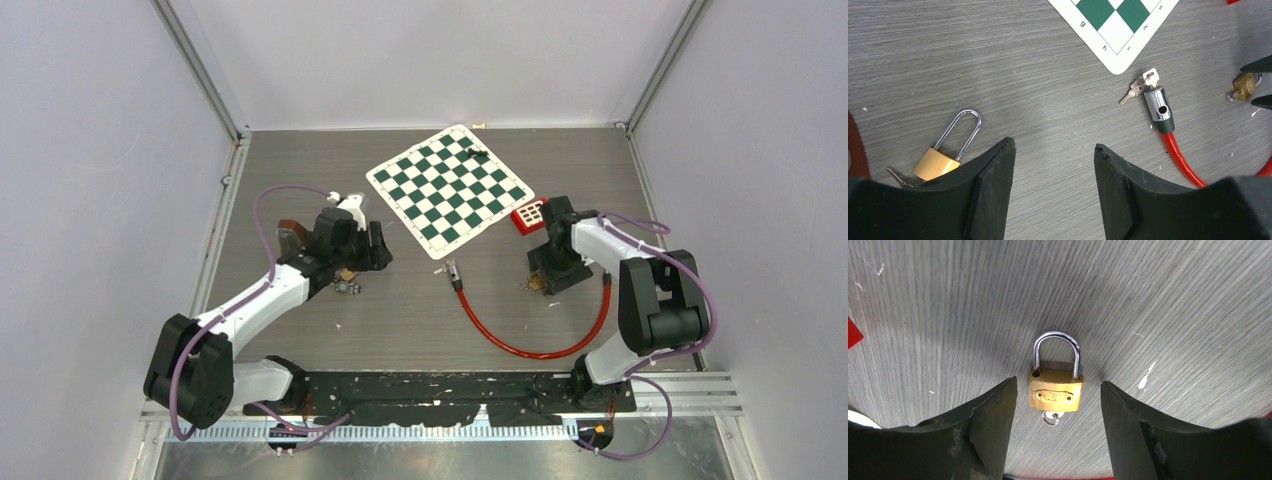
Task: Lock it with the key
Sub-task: Pick up the lock from the center of the board, then lock the lock.
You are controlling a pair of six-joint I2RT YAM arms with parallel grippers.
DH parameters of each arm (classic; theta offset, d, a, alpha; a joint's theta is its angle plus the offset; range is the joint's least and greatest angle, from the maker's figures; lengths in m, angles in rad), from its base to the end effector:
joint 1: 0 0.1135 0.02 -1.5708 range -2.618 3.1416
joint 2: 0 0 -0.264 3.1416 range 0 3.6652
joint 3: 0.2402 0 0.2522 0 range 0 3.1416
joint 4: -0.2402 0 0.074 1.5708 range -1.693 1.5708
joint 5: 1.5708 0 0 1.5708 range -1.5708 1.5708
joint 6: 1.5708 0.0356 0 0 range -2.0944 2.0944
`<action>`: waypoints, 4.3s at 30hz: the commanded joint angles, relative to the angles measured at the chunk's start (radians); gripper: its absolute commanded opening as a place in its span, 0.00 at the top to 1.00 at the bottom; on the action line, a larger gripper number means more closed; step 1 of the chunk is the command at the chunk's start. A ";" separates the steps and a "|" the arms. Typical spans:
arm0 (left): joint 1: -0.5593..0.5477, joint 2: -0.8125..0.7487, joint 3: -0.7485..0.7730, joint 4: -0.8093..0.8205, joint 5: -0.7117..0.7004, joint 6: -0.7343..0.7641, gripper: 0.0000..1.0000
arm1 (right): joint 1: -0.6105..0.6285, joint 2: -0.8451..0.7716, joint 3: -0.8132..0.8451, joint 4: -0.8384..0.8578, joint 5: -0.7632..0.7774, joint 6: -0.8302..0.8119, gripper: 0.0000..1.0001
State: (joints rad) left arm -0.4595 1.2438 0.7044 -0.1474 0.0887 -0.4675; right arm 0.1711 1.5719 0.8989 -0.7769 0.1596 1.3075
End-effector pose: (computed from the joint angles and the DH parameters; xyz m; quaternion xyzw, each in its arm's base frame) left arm 0.2324 -0.1185 0.2198 0.0154 0.9031 -0.2269 0.3643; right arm 0.2595 0.0391 0.1634 0.5395 0.8361 -0.0182 0.0981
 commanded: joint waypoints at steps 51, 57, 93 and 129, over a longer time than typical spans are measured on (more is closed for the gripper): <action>-0.201 0.287 0.262 0.632 0.163 -0.286 0.33 | 0.302 -0.144 0.376 0.196 -0.315 0.233 0.75; -0.214 0.284 0.265 0.653 0.155 -0.294 0.42 | 0.305 -0.144 0.385 0.215 -0.304 0.248 0.75; -0.189 0.218 0.239 0.579 0.243 -0.121 1.00 | 0.208 -0.197 0.320 0.273 -0.443 -0.112 0.16; 0.063 -0.105 0.471 0.299 1.028 0.070 1.00 | 0.330 -0.431 0.302 0.887 -1.044 -0.987 0.46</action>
State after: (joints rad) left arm -0.3985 1.1633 1.1744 0.0437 1.1019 -0.3450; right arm 0.4774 1.1381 1.1618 0.0597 -0.8356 0.3592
